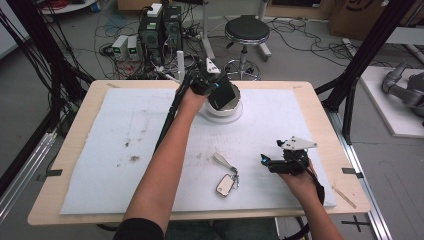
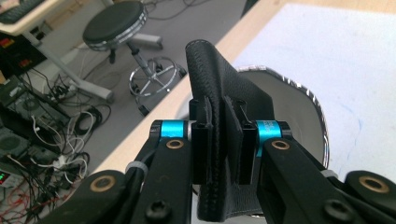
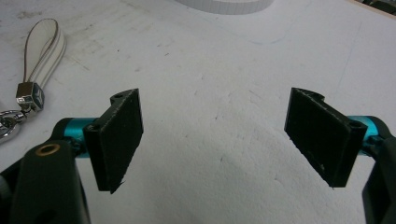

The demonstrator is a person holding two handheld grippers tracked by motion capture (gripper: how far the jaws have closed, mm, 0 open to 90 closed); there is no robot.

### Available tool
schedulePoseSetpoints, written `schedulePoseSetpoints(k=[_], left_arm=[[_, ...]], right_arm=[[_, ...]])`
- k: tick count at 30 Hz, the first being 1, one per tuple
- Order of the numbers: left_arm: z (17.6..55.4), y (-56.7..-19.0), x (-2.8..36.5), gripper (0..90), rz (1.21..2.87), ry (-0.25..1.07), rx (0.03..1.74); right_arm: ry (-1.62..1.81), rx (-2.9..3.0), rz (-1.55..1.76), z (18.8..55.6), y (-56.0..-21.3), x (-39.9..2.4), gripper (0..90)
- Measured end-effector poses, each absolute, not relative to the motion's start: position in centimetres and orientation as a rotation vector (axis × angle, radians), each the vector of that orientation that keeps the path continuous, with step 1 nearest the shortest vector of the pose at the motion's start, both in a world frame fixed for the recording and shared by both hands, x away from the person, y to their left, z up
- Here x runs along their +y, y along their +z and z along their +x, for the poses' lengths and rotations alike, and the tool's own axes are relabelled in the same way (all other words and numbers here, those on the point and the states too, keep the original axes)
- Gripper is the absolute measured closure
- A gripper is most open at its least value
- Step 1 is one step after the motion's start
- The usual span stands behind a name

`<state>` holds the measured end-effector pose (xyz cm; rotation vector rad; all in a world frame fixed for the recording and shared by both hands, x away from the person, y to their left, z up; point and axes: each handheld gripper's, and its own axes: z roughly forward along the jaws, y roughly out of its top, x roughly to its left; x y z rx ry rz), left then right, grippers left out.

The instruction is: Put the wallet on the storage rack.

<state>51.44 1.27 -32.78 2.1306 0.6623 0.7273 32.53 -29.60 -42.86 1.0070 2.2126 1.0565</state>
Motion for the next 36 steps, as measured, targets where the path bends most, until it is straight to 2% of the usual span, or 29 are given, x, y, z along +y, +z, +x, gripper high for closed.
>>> schedulePoseSetpoints(k=[3,7,9,17,28,36], left_arm=[[51.5,-33.5,1.2,74.0,2.111,0.731,0.688],[51.6,-33.3,1.5,52.0,2.091,0.721,0.733],[51.3,-32.8,1.9,46.4,2.086,0.708,0.737],[49.4,-31.4,2.6,37.5,2.054,0.652,0.687],[46.5,-29.4,4.2,33.2,2.025,0.56,0.603],[44.5,-29.5,5.4,29.2,2.024,0.528,0.573]], right_arm=[[1.051,2.214,0.998,32.5,-42.9,-29.7,19.6],[1.053,2.215,1.008,32.5,-42.9,-29.7,19.6],[1.054,2.214,1.005,32.6,-42.9,-29.7,19.6],[1.054,2.215,1.002,32.6,-42.8,-29.6,19.6],[1.059,2.217,0.994,32.5,-42.7,-29.1,19.6],[1.064,2.209,1.0,32.7,-42.7,-29.2,19.6]])
